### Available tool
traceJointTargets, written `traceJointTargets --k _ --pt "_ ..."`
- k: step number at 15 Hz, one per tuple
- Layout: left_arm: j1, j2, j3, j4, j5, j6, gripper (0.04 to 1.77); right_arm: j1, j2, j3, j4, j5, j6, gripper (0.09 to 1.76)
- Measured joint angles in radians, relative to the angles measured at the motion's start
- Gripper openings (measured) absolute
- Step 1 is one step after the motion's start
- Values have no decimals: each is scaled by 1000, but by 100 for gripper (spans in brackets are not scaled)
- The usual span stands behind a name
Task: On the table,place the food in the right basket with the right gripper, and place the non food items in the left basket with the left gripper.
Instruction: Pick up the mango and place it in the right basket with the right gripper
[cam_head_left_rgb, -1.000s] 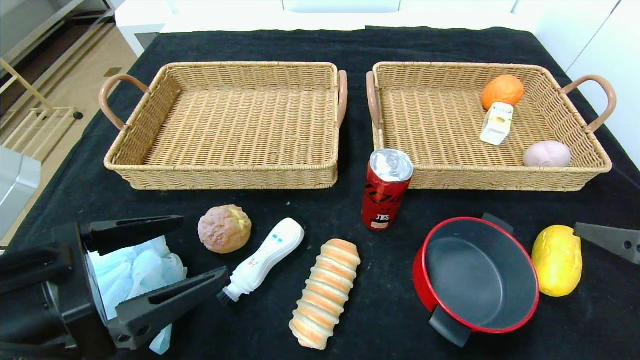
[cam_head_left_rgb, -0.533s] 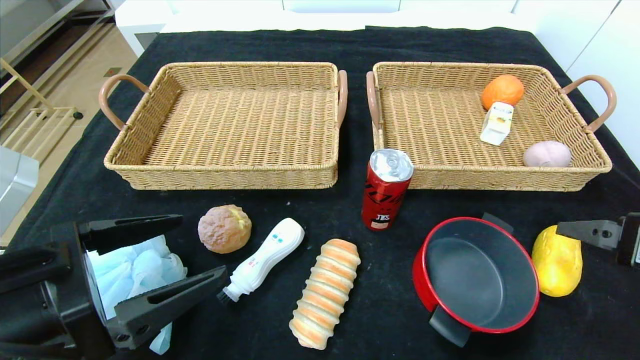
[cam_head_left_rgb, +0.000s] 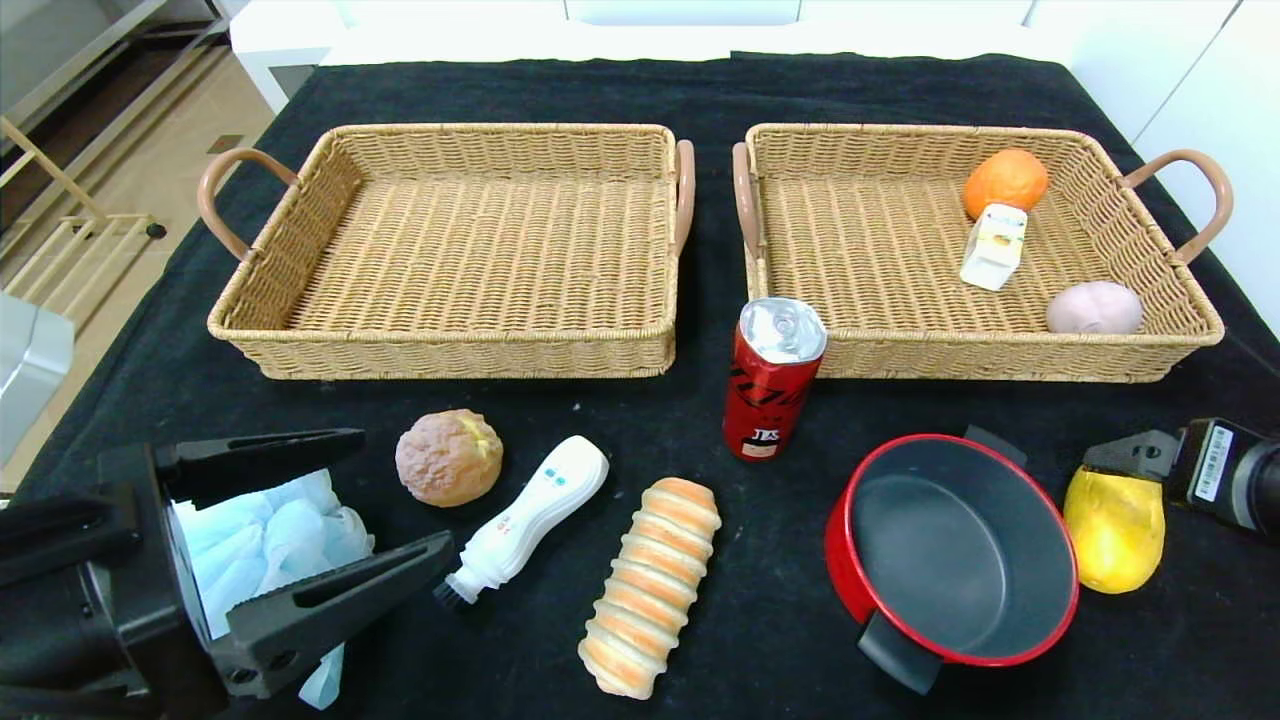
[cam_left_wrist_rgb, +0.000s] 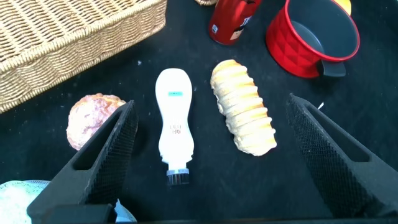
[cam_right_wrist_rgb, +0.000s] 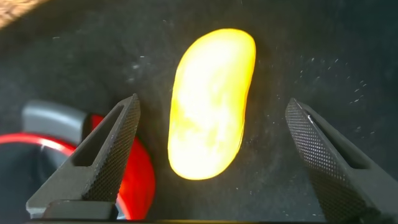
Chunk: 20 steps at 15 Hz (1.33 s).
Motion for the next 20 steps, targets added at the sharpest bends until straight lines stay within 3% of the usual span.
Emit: traceJointTargets --k 17,18,20 --pt "0 -17 3 0 15 19 172 -2 117 13 -22 36 69 171" --pt "0 -18 4 0 15 19 172 -2 118 14 -22 37 69 168" --pt "0 -20 4 0 15 19 172 -4 124 15 -23 37 70 132"
